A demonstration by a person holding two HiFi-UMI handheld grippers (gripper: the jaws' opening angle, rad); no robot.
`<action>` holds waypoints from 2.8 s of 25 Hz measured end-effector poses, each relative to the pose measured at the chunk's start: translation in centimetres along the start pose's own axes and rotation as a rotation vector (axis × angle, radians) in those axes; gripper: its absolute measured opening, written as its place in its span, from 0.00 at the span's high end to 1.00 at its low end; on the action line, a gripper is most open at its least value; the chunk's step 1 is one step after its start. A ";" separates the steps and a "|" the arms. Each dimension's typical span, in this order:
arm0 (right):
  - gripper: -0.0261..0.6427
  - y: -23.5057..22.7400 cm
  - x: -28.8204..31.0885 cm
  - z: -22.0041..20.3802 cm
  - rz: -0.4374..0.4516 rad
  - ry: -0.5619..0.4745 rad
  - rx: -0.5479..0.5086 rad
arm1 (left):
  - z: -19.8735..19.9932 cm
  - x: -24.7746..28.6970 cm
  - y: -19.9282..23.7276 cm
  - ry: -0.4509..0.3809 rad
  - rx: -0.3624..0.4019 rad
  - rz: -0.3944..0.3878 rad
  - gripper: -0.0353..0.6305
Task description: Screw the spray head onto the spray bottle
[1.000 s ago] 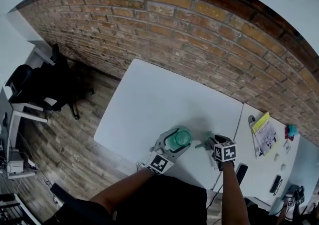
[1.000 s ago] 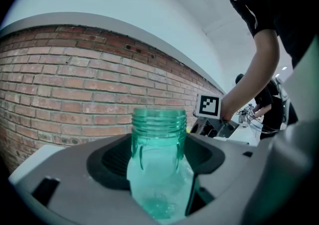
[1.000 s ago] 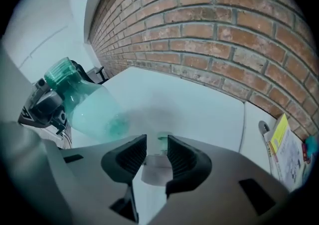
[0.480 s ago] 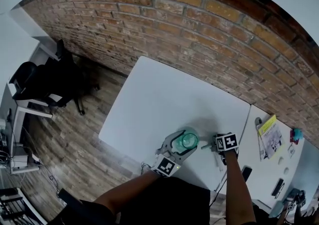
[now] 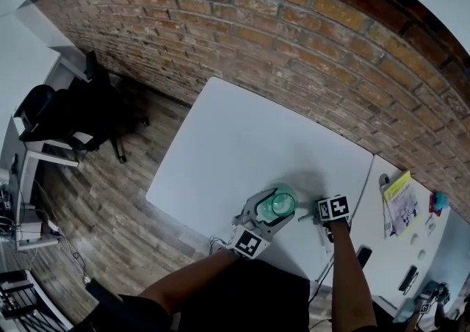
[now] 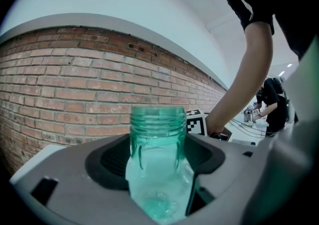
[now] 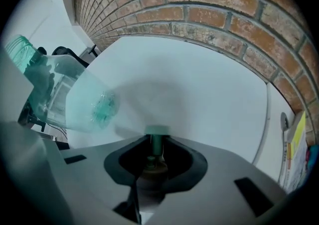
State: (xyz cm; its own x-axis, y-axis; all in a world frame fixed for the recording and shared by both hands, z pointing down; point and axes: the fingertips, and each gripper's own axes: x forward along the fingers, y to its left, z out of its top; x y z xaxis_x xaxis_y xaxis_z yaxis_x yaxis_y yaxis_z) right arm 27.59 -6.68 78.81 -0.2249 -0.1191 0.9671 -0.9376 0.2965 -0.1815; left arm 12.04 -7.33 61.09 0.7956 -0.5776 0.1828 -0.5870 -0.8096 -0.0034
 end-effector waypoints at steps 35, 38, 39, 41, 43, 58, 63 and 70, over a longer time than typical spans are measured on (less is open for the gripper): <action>0.86 0.7 -14.3 -0.9 -0.107 -0.629 0.104 | 0.0 0.0 -0.4 -0.031 0.050 -0.013 0.46; 0.86 0.9 -15.9 -0.9 -0.100 -0.702 0.136 | -0.2 -0.1 -0.5 -0.032 0.056 -0.029 0.46; 0.86 0.9 -16.4 -0.9 -0.102 -0.722 0.141 | -0.5 -0.1 -0.6 -0.028 0.069 -0.038 0.46; 0.86 0.9 -17.2 -1.1 -0.112 -0.748 0.146 | -0.8 0.0 -0.7 -0.026 0.082 -0.046 0.46; 0.86 0.8 -17.9 -1.4 -0.120 -0.768 0.153 | -0.9 0.1 -0.7 -0.022 0.084 -0.043 0.46; 0.86 1.4 -22.8 -2.7 -0.174 -0.927 0.154 | -1.0 0.1 -0.9 -0.027 0.088 -0.070 0.46; 0.86 2.2 -25.2 -2.3 -0.200 -1.011 0.118 | -0.9 0.4 -1.0 -0.032 0.084 -0.075 0.46; 0.86 3.8 -27.4 -1.2 -0.233 -1.056 0.059 | -1.0 0.2 -1.0 -0.026 0.087 -0.091 0.46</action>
State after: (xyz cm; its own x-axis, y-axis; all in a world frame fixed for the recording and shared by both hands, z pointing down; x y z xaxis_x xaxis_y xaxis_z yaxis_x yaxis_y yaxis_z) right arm 30.53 -1.12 51.82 -0.1276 -0.9310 0.3421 -0.9918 0.1181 -0.0487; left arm 12.64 -6.55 62.12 0.8491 -0.5031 0.1611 -0.4980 -0.8641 -0.0736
